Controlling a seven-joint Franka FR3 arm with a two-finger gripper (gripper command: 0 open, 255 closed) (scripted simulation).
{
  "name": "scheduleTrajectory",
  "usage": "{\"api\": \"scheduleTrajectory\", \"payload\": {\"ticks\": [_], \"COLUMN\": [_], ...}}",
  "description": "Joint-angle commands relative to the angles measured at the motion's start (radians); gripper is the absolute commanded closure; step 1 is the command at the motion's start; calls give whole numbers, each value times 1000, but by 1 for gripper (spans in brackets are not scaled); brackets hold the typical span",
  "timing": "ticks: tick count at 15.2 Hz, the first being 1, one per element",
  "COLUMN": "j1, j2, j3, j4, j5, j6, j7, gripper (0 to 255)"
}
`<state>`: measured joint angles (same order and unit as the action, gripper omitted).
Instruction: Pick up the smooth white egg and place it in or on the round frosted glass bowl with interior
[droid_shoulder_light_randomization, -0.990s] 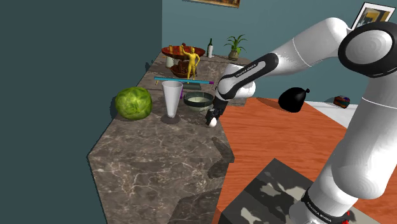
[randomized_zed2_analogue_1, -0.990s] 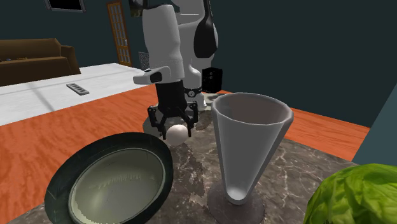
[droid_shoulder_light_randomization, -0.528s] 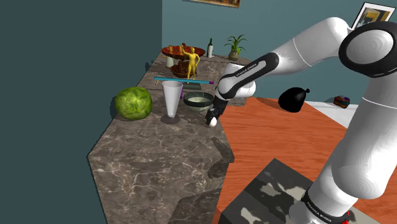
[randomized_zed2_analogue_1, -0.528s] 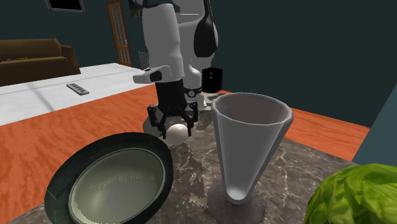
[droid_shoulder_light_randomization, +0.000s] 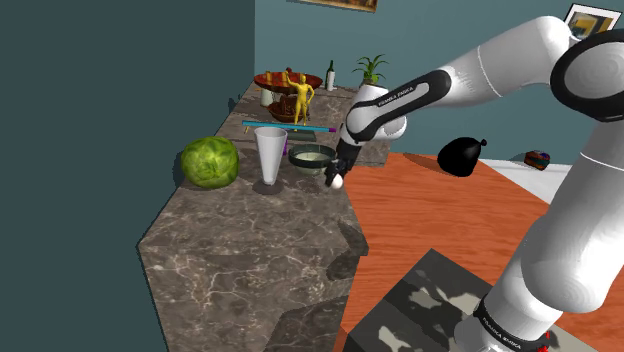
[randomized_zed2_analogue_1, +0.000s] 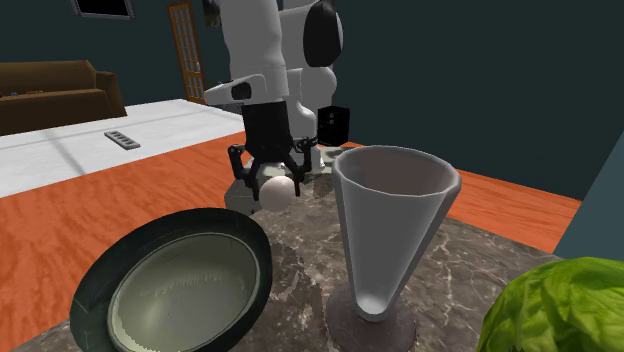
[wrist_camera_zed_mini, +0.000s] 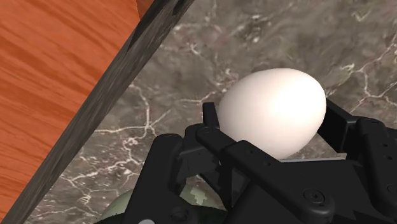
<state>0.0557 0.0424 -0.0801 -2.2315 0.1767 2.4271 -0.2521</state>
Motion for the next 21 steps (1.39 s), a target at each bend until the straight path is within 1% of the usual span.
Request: {"api": "scheduleTrajectory", "payload": {"ticks": [1,21], "j1": [0,-4], "j2": [-16,-124], "j3": [-1,-3], "j4": [7,162], "j5": [-6,-50], "j6": [-23,-283], "j7": [6,57], "gripper": [255,255]}}
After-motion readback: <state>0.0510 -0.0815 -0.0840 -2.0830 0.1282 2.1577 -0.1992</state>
